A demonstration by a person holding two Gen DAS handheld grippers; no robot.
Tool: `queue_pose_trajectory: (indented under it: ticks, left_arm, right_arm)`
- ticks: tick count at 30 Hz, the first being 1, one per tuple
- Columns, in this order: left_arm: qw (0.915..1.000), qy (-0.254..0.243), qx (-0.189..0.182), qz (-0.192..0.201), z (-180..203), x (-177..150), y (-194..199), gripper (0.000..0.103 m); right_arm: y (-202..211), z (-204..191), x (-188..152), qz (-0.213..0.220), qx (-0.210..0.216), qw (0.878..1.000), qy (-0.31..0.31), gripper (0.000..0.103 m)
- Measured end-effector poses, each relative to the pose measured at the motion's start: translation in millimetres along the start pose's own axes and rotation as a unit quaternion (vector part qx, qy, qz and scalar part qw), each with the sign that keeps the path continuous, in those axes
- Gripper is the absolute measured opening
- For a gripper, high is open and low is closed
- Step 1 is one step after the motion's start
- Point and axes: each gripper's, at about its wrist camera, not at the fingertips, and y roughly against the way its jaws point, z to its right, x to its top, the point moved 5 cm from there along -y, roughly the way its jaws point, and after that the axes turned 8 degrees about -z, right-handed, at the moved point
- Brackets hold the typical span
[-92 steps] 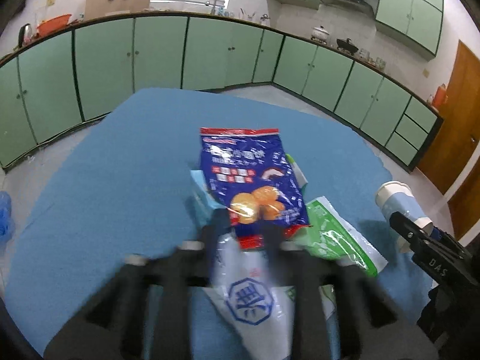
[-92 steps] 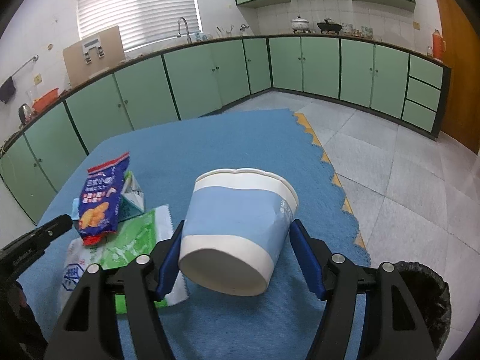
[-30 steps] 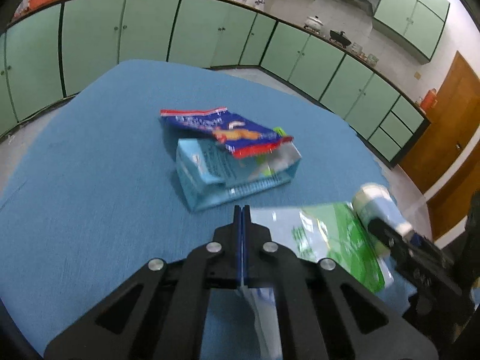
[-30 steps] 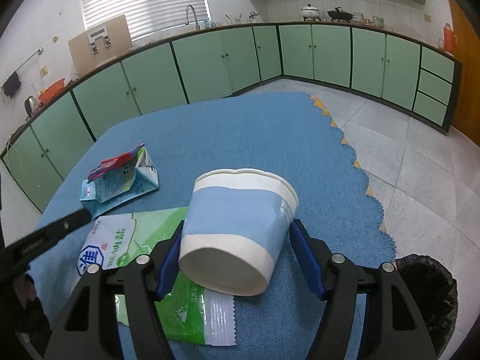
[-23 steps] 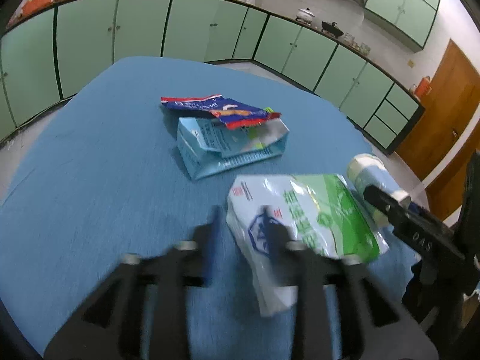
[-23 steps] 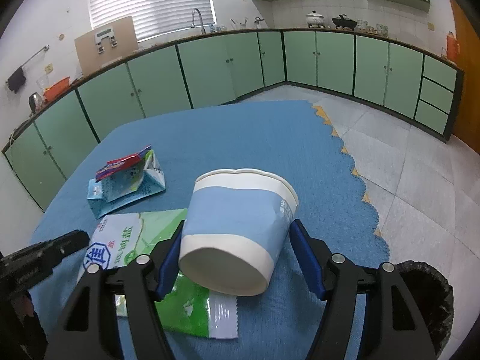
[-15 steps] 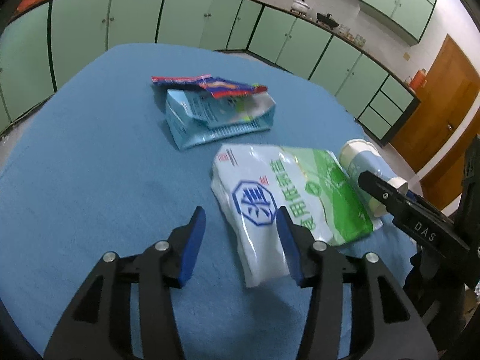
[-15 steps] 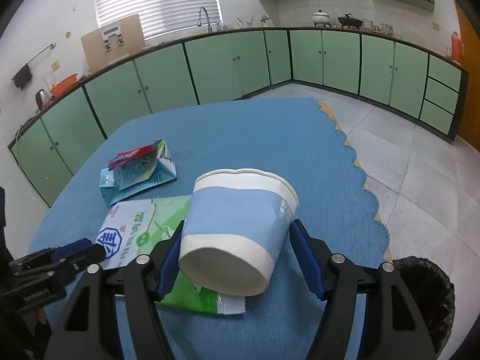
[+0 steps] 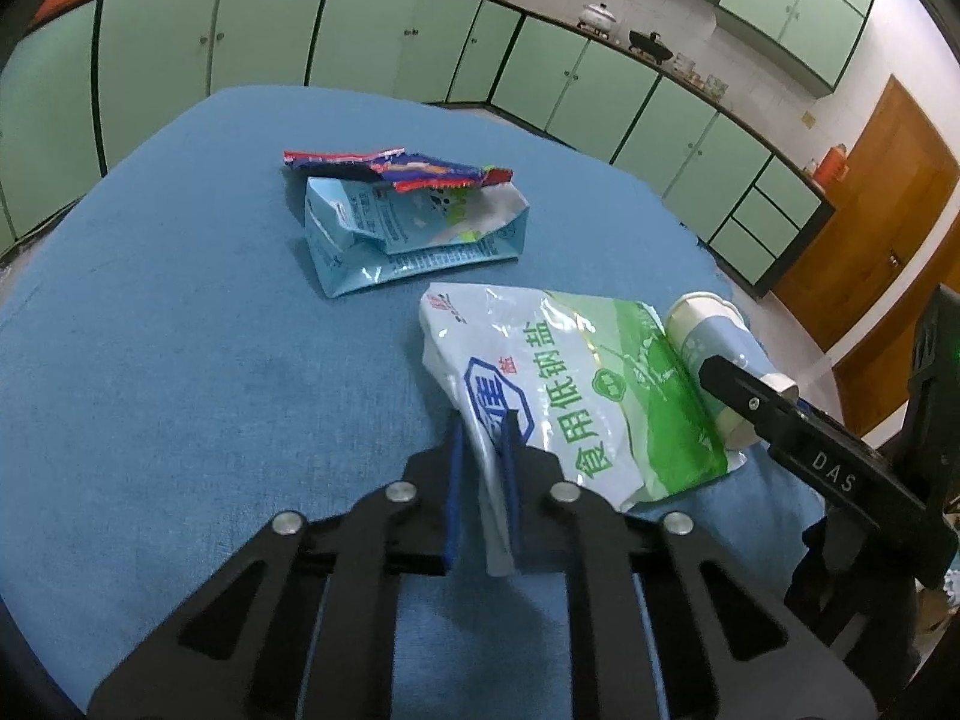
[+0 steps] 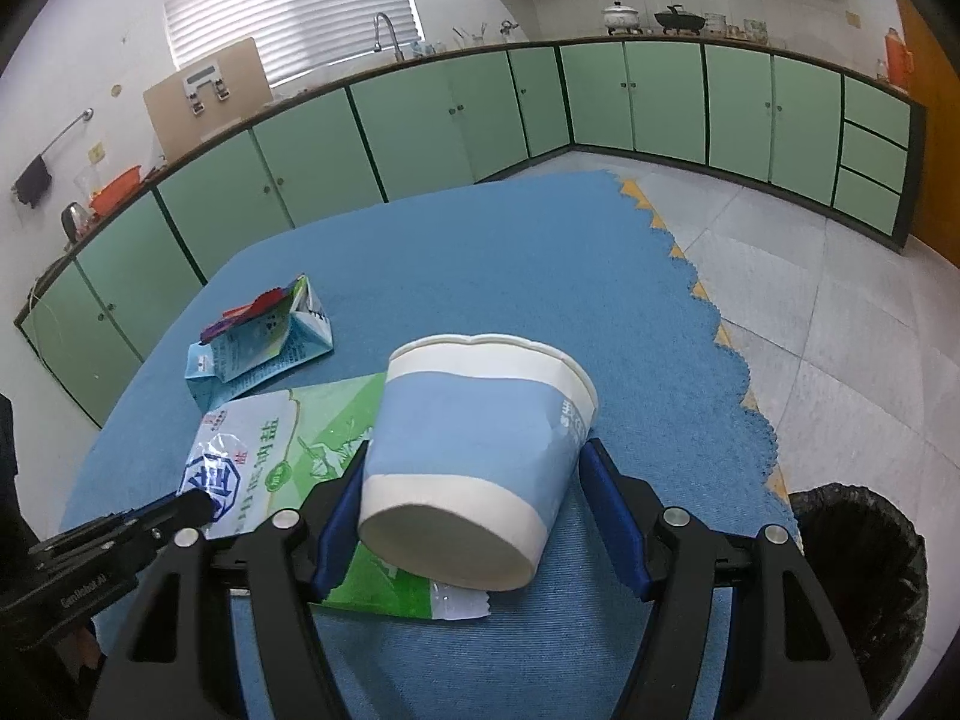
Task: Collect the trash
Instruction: 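Grasp the white-green salt bag with the left tool while the right tool holds the cup, then carry the salt bag and paper cup to the black bin and open both tools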
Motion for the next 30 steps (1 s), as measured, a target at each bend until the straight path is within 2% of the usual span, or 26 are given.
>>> queue_pose_trajectory:
  ticks: [5, 15, 23, 30]
  left_arm:
    - [0.9997, -0.008, 0.003, 0.024, 8.1, 5.4, 11.6, 0.003]
    - [0.9975, -0.032, -0.005, 0.063, 37.2, 19.6, 34.4, 0.002]
    - [0.9938, -0.061, -0.018, 0.091, 69.9, 23.3, 52.5, 0.002]
    - [0.9881, -0.101, -0.031, 0.112, 113.1, 17.2, 63.5, 0.002]
  right_arm:
    - [13.5, -4.3, 4.0, 0.013, -0.01, 1.0, 0.016, 0.066]
    - [59.1, 1.0, 9.8, 0.048, -0.015, 0.999, 0.017, 0.065]
    - [98.7, 15.2, 7.9, 0.078, -0.027, 0.997, 0.009, 0.065]
    - [139.7, 37.4, -1.6, 0.102, -0.046, 0.994, -0.004, 0.065]
